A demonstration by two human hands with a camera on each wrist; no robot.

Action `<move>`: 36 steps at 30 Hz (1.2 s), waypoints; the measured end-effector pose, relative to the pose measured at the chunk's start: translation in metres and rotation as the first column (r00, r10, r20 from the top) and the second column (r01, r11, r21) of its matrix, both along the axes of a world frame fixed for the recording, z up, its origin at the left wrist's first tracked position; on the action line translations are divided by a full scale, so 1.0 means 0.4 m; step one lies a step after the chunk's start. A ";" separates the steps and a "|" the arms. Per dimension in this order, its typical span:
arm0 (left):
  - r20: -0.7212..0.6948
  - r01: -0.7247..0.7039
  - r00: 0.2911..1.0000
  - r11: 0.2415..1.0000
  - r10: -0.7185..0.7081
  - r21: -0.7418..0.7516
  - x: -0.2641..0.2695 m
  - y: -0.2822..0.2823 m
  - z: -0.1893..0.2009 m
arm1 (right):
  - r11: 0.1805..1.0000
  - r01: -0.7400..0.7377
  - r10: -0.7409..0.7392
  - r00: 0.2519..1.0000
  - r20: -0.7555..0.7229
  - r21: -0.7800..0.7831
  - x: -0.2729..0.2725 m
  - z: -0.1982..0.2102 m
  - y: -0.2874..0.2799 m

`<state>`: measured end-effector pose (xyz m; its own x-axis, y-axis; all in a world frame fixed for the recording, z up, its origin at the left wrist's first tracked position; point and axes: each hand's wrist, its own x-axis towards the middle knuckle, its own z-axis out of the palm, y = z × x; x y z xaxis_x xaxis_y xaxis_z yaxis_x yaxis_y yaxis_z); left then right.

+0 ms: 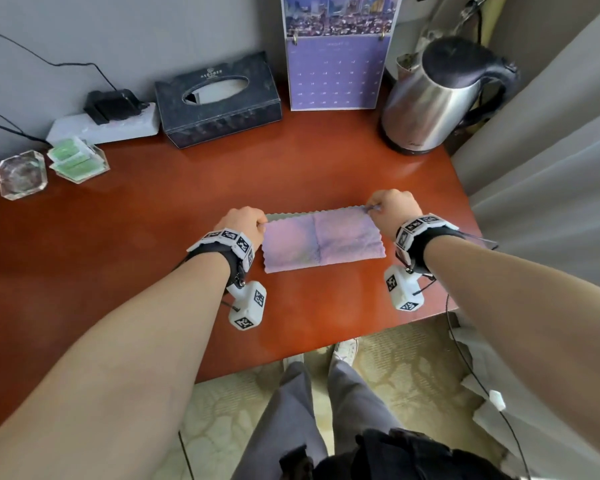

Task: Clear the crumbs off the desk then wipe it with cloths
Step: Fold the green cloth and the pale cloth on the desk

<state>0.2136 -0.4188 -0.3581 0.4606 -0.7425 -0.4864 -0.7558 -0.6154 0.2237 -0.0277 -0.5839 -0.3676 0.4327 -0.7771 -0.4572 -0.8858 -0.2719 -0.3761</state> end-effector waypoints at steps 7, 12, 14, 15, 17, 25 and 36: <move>0.062 -0.049 0.997 0.998 0.052 -0.049 -0.012 -0.040 -0.035 | 0.998 -0.049 0.048 0.998 -0.043 -0.025 0.011 -0.030 -0.039; 0.103 -0.119 0.987 0.992 0.124 -0.052 -0.052 -0.044 -0.051 | 0.997 -0.029 0.024 0.997 -0.068 -0.068 0.008 -0.042 -0.045; 0.098 -0.192 0.976 0.980 0.196 -0.044 -0.075 -0.035 -0.055 | 0.997 -0.038 0.032 0.995 -0.092 -0.074 0.016 -0.038 -0.047; 0.090 -0.240 0.966 0.970 0.242 -0.041 -0.086 -0.029 -0.055 | 0.996 -0.052 0.045 0.994 -0.096 -0.073 0.025 -0.032 -0.048; 0.065 -0.355 0.932 0.934 0.358 -0.043 -0.104 -0.016 -0.058 | 0.993 -0.100 0.094 0.991 -0.091 -0.064 0.051 -0.020 -0.046; -0.122 -0.661 0.732 0.742 0.670 0.110 -0.120 0.030 -0.069 | 0.898 -0.439 0.440 0.898 -0.014 0.033 0.213 0.011 0.035; -0.283 -0.632 0.720 0.767 0.634 0.110 -0.143 0.060 -0.049 | 0.298 -0.955 0.924 0.283 -0.257 0.017 0.350 0.017 0.145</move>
